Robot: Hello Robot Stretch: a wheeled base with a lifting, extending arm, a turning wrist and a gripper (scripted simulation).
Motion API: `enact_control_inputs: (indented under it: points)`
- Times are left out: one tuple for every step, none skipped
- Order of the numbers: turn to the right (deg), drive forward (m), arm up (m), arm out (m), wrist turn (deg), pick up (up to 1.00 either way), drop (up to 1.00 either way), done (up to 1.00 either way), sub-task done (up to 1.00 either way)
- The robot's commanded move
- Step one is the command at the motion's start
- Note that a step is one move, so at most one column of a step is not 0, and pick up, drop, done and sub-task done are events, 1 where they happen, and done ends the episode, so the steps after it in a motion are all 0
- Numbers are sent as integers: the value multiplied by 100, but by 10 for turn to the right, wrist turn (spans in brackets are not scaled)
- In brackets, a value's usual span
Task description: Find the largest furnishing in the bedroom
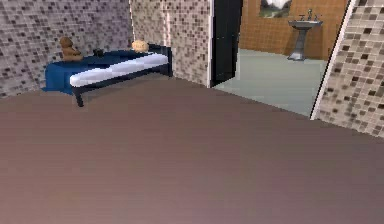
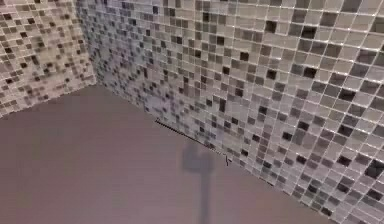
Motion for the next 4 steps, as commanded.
enact_control_inputs:
  points:
    - [0,45,0,0,0,0,0,0,0]
    - [-450,0,0,0,0,0,0,0,0]
    - [-30,0,0,0,0,0,0,0,0]
    - [0,85,0,0,0,0,0,0,0]
